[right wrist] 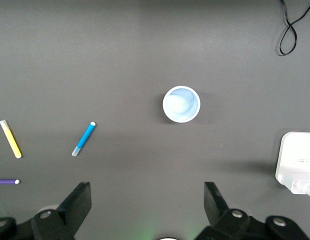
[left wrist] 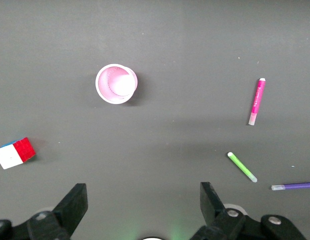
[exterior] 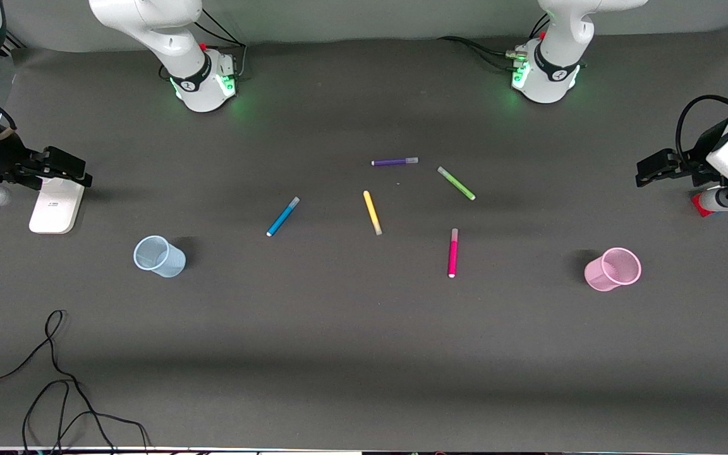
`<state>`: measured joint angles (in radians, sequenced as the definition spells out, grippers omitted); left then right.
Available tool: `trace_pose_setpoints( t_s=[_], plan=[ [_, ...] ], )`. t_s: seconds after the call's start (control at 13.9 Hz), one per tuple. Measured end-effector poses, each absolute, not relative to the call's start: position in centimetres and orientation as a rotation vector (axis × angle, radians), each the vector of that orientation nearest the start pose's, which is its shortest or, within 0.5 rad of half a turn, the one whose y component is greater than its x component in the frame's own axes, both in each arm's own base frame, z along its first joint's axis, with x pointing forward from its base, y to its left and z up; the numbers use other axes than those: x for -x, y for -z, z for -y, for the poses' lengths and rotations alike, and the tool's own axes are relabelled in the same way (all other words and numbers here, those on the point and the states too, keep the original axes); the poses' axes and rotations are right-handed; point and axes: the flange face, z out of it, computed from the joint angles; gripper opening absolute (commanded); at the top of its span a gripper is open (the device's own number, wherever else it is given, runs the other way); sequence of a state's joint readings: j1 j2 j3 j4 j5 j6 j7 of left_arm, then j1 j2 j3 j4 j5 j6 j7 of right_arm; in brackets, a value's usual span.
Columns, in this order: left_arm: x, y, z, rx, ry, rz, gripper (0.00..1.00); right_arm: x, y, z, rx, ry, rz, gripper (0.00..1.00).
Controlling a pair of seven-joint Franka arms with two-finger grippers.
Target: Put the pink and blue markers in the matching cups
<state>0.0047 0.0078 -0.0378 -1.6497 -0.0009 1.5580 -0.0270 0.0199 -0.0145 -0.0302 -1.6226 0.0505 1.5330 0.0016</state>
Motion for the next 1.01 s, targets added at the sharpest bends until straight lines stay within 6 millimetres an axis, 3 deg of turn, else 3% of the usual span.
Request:
trace_pose_setpoints(
  t_s=[0.79,1.01],
  plan=[
    [-55.1,-58.1,2.0,3.131,-0.161,-0.08,1.0,-54.4,-60.6,0.2,3.082,-0.159,-0.029,1.0],
    [-55.2,-58.0,2.1,3.131,-0.161,-0.085,1.0,-55.5,-59.9,-0.9,3.083,-0.221,-0.115,1.0]
  ],
)
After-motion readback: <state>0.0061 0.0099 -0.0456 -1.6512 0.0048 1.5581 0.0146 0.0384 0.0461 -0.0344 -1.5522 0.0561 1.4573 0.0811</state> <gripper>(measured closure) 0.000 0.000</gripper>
